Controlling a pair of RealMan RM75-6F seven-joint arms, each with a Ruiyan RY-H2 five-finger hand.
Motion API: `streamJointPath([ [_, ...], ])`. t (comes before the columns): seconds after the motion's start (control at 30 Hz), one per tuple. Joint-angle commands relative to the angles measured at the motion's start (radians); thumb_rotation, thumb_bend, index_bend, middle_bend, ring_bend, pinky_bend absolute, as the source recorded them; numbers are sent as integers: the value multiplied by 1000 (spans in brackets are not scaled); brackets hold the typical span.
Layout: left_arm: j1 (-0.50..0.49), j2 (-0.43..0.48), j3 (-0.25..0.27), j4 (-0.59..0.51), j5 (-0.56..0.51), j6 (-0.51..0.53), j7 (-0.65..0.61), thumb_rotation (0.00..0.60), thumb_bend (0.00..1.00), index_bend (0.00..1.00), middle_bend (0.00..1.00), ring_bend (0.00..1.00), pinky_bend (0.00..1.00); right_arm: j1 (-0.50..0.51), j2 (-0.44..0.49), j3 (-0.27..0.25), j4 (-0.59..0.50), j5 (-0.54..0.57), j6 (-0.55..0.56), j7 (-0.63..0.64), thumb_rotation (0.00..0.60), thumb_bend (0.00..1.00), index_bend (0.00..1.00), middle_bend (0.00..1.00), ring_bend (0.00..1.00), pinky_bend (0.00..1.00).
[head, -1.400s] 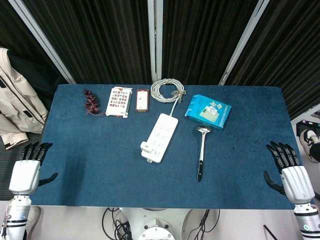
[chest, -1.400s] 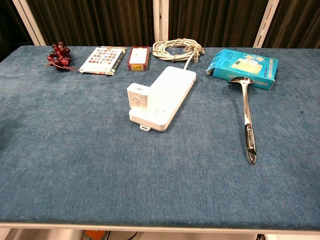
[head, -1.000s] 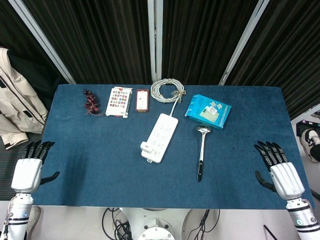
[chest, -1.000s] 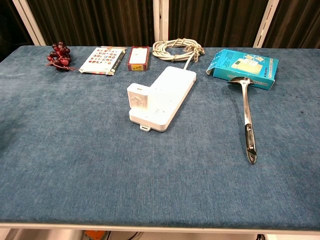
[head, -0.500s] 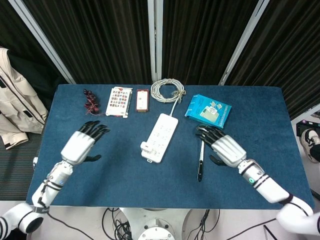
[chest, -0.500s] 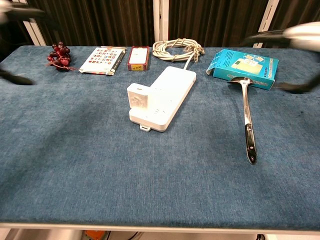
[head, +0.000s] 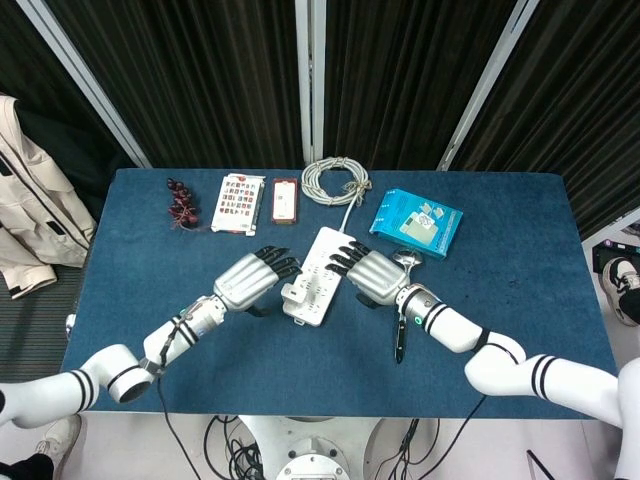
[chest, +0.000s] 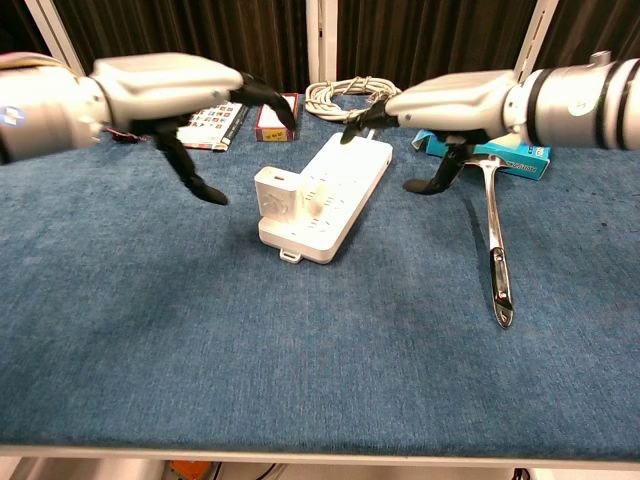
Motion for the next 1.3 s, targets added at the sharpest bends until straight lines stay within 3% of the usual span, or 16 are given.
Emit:
streamJointPath([
  [0.03, -29, -37, 14, 45, 9, -7, -26, 600, 133, 241, 193, 97, 202, 26, -38, -10, 46, 30, -25, -13, 600, 353, 159, 103, 0, 0],
  [0.63, -94, -133, 71, 170, 36, 26, -49, 600, 225, 313, 285, 207, 341, 71, -101, -54, 142, 69, -34, 18, 600, 353, 179, 138, 0, 0],
  [0.93, -112, -154, 95, 215, 42, 36, -71, 600, 305, 374, 329, 270, 497, 82, -115, -73, 156, 78, -34, 19, 600, 355, 180, 138, 0, 0],
  [1.3, -141, -203, 131, 335, 95, 96, -108, 600, 354, 454, 413, 362, 597, 94, -122, -86, 163, 103, -36, 6, 600, 355, 180, 140, 0, 0],
])
